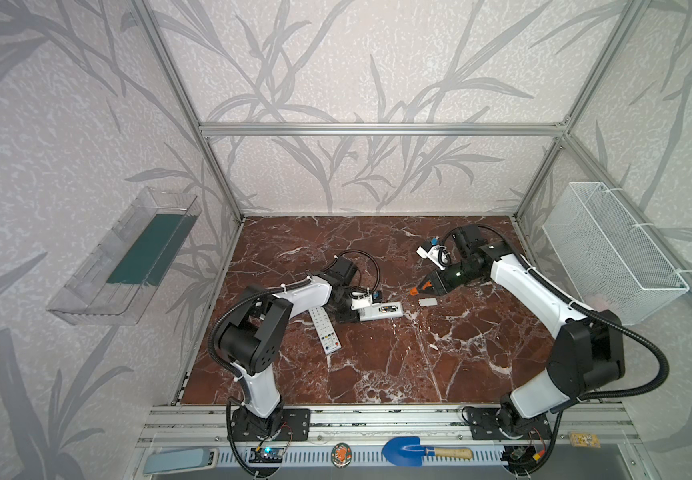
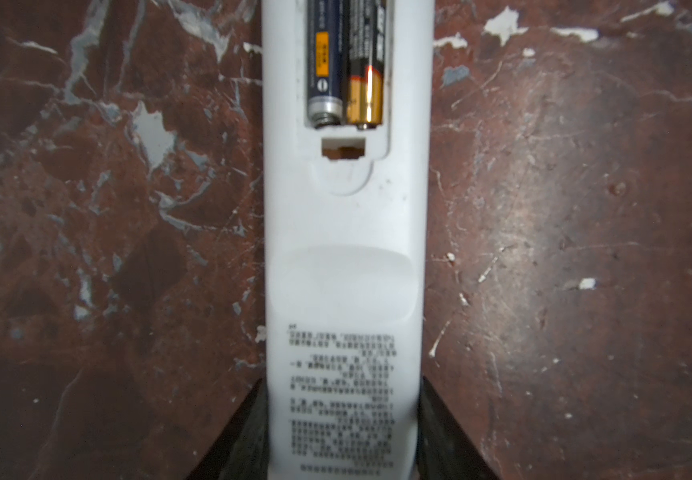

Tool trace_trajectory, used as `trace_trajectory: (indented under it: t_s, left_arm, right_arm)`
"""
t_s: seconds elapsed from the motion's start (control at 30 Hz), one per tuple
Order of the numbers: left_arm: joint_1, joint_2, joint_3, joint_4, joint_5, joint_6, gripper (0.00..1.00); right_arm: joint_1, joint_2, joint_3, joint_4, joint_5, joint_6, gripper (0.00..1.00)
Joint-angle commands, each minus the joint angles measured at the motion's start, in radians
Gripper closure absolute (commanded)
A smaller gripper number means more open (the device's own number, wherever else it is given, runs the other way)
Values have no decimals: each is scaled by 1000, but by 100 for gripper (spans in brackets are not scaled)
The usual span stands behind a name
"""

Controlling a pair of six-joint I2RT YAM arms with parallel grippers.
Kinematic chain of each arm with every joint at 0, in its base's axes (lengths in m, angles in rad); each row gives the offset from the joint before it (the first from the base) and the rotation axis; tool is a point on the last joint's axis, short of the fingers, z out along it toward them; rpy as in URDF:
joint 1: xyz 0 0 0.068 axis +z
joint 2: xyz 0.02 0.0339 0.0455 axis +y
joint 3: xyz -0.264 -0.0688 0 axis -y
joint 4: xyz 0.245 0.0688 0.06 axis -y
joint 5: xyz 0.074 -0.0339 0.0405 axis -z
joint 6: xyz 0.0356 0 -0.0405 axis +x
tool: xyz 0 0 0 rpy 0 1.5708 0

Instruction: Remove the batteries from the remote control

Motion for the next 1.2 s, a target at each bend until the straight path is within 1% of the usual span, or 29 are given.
trace_trajectory:
  t_s: [0.0, 0.37, 0.9, 1.03, 1.17]
  left_arm:
    - [-20, 9, 2, -67, 48, 32, 100]
    - [-21, 6, -1, -64, 48, 33, 100]
    - [-20, 2, -7, -61, 49, 33, 100]
    - [-21, 0, -7, -62, 49, 32, 100]
    - [-22, 1, -6, -63, 49, 32, 100]
  right_arm:
    - [-2, 6, 22, -106, 99, -53, 100]
    - [-1, 21, -7, -110, 129, -71, 100]
    - [9, 59, -11, -88, 106, -70, 100]
    - [27, 51, -23, -74, 81, -84, 100]
    - [44, 43, -25, -68, 89, -99, 100]
